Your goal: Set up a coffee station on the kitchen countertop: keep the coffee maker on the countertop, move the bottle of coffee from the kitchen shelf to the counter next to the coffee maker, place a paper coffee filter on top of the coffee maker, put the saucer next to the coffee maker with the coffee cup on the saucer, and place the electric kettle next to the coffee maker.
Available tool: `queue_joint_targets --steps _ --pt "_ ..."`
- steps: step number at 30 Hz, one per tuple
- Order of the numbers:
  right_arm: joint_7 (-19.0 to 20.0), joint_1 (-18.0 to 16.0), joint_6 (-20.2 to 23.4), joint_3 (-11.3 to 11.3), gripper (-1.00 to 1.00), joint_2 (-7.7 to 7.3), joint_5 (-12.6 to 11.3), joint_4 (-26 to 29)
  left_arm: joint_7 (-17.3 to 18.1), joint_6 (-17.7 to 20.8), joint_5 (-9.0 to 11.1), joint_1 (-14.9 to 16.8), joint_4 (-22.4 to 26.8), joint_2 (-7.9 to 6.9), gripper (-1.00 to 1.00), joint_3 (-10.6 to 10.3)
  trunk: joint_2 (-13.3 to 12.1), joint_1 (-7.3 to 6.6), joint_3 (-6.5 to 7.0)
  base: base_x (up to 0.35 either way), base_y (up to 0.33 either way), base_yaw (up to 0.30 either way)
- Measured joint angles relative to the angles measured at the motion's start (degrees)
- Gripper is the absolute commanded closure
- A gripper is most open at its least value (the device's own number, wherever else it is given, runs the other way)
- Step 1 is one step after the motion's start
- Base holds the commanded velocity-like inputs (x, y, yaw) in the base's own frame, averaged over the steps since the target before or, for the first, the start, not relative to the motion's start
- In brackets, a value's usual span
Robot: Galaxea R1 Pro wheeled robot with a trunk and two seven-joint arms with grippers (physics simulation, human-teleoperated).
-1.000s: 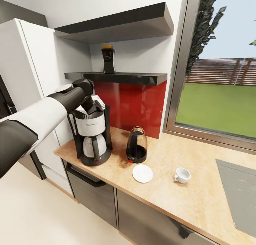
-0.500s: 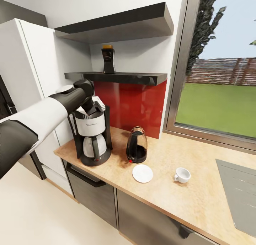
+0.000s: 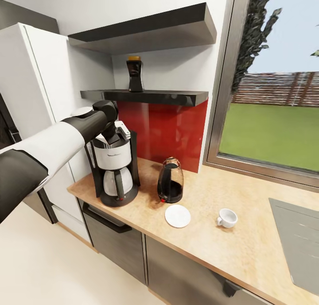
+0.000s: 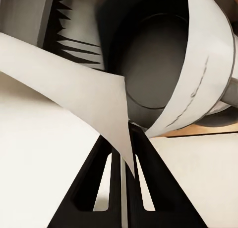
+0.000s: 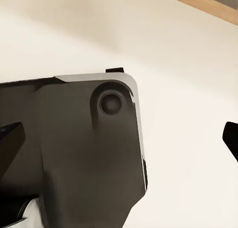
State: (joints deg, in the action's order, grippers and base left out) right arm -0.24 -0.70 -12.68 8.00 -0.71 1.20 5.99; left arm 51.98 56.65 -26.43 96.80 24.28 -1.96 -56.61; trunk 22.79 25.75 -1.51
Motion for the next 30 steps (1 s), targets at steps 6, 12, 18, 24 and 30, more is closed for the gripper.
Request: queue_joint_targets --steps 6,12,18,24,30 --pt "0.0 -0.01 -0.02 0.0 -1.0 0.0 -0.01 -0.01 0.0 -0.02 -0.08 0.0 0.03 -0.07 1.0 0.0 0.0 0.0 0.0 0.0 0.0 0.0" --pt "0.0 0.03 -0.01 0.0 -1.0 0.0 0.01 -0.02 0.02 -0.17 -0.27 0.0 0.08 -0.15 -1.0 -0.02 0.0 0.0 0.0 0.0 0.0 0.0" --pt "0.0 0.0 0.01 0.0 -1.0 0.0 0.0 -0.03 0.0 -0.19 -0.27 0.0 0.0 -0.17 -1.0 -0.02 0.0 0.0 0.0 0.0 0.0 0.0" --pt "0.0 0.02 -0.01 0.0 -1.0 0.0 0.02 -0.04 0.0 -0.19 -0.27 0.0 -0.01 -0.18 -1.0 -0.02 0.0 0.0 0.0 0.0 0.0 0.0" --pt "0.0 0.04 -0.01 0.0 -1.0 0.0 0.0 -0.04 0.0 -0.19 -0.27 0.0 -0.01 -0.18 -1.0 0.02 0.0 0.0 0.0 0.0 0.0 0.0"
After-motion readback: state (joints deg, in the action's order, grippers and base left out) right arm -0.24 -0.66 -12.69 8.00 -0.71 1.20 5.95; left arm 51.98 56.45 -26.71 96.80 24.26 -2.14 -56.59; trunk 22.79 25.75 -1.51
